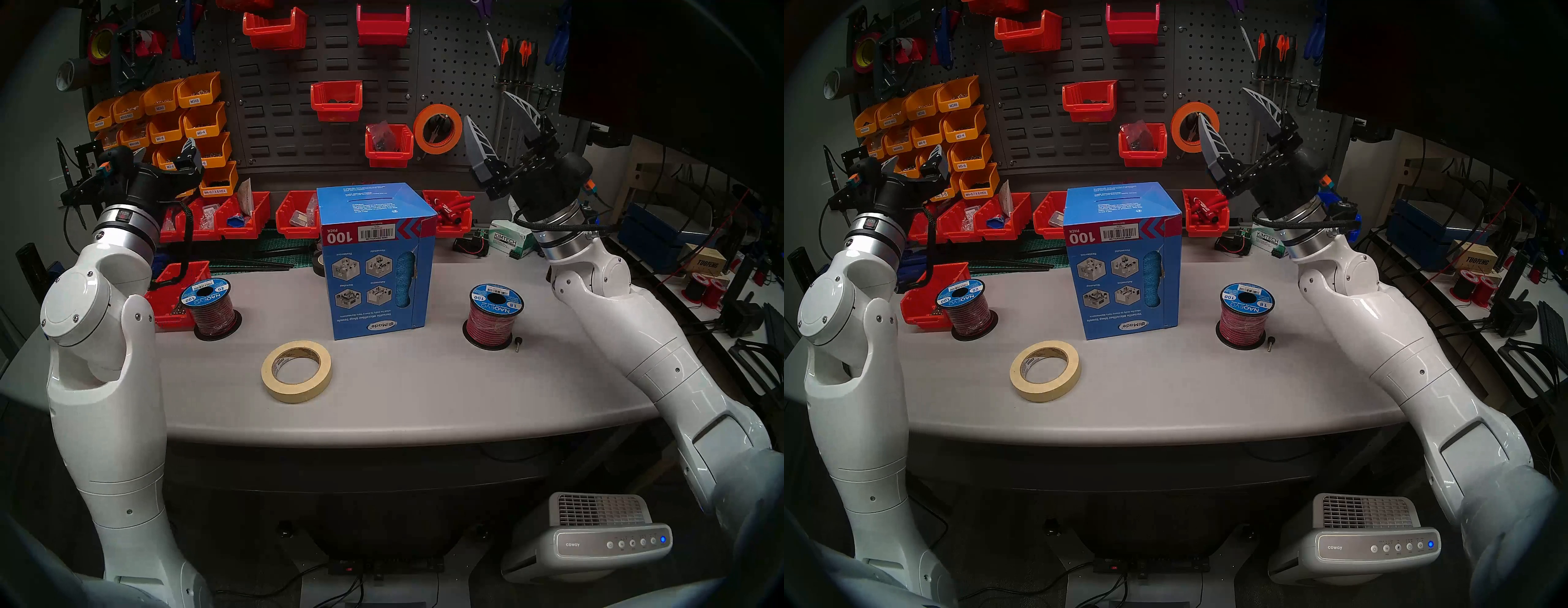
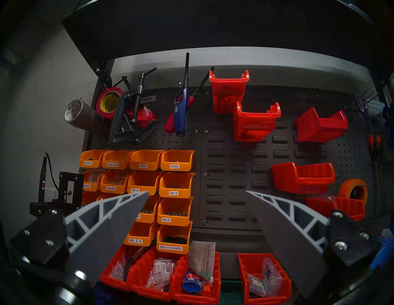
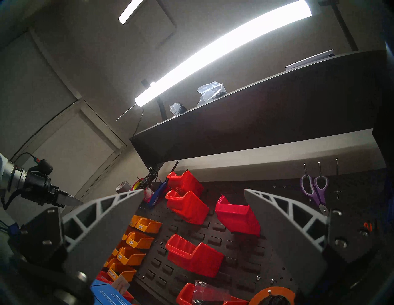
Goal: Take out a shop towel
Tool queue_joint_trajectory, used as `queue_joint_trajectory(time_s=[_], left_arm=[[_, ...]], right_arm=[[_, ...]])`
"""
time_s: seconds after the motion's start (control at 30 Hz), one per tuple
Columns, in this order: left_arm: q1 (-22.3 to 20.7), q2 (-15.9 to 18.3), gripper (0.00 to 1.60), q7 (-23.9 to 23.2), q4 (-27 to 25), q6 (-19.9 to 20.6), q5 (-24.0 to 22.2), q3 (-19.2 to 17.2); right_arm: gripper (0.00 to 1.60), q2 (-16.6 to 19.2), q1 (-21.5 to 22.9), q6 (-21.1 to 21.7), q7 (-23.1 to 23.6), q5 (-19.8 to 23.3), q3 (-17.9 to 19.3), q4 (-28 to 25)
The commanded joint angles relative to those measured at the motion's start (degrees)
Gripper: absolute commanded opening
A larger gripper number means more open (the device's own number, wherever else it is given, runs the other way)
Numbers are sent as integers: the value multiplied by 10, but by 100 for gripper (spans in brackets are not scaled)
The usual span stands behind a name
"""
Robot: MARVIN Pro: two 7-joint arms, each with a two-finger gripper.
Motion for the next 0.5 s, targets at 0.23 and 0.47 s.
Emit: queue_joint_trajectory(time_s=[0.23,0.47], left_arm=[[-38,60,160,-122,13,50,-103,-37],[-47,87,160,-196,5,79,-148,-21]], right_arm=[[160,54,-95,30,-37,40,3,-113],[160,50,-132,52,-60,45,-22,-168]])
